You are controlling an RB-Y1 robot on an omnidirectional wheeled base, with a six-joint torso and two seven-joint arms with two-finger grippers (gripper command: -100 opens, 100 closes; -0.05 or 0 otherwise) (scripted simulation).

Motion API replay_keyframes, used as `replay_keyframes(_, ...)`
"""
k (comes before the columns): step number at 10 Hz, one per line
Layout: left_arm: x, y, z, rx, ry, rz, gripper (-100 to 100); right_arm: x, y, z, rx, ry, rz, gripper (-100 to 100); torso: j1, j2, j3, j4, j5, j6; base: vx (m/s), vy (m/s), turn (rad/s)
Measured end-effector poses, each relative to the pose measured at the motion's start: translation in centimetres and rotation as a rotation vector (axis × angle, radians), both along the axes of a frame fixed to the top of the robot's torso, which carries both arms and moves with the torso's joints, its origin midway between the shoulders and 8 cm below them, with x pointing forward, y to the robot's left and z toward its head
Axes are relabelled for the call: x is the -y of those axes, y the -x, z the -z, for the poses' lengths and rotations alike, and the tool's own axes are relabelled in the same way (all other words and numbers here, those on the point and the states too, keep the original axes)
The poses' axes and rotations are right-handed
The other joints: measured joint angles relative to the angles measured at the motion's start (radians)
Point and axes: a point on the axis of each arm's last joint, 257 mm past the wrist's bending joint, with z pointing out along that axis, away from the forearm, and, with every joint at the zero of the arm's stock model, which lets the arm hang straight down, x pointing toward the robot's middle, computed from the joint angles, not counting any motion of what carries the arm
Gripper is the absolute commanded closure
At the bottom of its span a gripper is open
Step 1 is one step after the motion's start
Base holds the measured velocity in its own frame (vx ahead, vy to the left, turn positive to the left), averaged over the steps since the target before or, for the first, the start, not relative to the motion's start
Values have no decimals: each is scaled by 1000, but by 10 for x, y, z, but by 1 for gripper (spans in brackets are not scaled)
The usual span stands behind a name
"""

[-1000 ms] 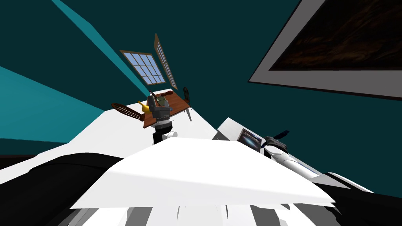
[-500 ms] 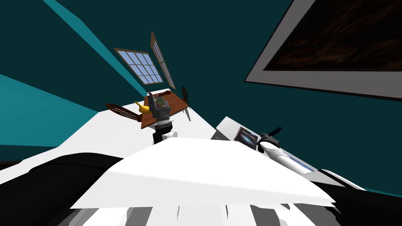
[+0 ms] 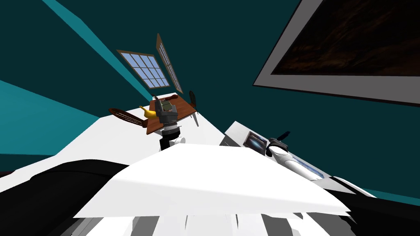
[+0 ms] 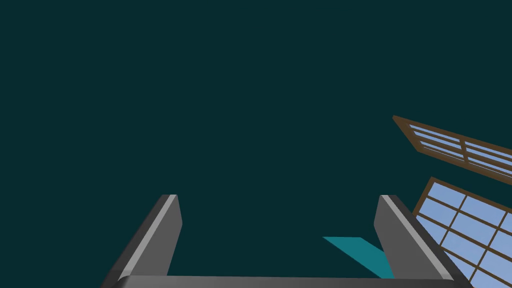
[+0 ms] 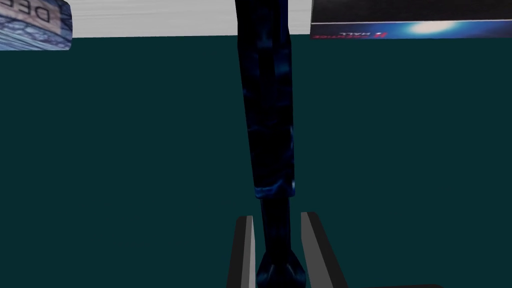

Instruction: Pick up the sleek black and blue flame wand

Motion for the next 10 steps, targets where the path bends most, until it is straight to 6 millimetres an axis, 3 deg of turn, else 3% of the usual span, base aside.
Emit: replay_keyframes(10,0,0,0,0,0,0,0,-43,-56,1,12,-13,-42,100,-2,2,1,-1,-3,1,-28,-18,-45)
